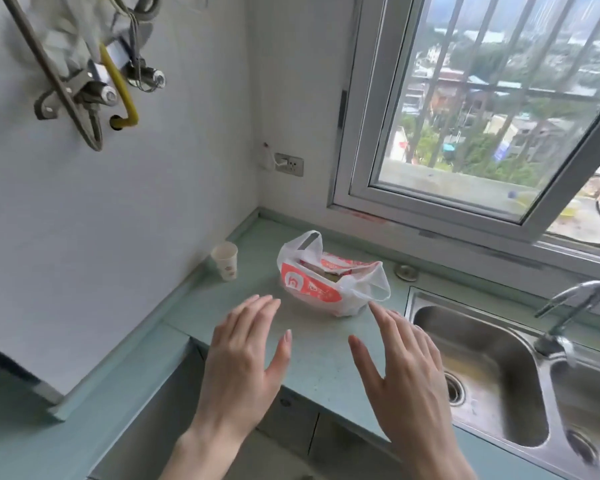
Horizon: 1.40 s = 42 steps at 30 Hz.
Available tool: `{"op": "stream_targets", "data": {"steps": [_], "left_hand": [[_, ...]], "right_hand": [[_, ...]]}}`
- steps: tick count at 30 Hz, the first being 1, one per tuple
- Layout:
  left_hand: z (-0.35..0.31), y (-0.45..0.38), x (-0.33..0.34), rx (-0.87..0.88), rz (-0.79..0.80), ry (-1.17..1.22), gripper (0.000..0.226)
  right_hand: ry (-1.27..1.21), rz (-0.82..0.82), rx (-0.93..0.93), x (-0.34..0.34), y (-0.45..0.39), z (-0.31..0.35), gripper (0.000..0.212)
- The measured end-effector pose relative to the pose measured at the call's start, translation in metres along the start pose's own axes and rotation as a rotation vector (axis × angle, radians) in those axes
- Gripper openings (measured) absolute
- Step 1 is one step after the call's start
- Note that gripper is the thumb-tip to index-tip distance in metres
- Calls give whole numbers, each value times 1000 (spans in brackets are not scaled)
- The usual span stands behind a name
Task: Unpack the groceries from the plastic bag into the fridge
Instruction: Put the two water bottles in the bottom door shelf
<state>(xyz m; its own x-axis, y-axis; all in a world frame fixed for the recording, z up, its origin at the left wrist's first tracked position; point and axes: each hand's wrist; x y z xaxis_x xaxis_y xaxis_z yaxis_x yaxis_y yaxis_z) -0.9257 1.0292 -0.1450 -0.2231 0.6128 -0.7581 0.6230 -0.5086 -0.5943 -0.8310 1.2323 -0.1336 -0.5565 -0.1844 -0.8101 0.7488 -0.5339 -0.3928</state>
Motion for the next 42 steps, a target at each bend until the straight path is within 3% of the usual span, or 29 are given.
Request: {"op": "stream_targets", "data": {"steps": [14,27,36,40,42], "left_hand": [[73,-129,151,47,146,92,40],[142,-190,269,30,312,130,35],[185,-207,343,-58,706,98,13],[200,-213,359,-25,718,113,29],[207,-217,363,-16,686,124,43]], "right_hand": [[-136,225,135,135,-164,-54,60],[-184,469,193,229,-251,-95,52],[-96,684,127,305,-276,-106,34],[63,768,90,335,-281,-118,29],[106,774,113,345,-289,-123,40]]}}
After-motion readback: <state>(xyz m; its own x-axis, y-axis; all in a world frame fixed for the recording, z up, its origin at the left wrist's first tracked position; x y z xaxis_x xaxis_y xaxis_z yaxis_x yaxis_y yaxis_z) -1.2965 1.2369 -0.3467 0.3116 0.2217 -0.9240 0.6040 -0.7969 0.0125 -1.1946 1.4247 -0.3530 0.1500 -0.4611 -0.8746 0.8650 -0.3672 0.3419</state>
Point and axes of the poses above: each hand's wrist, its own y-axis away from the middle knuckle, its own x-axis out of the palm, z = x × y, and after that the axes turned 12 degrees about x, right-handed
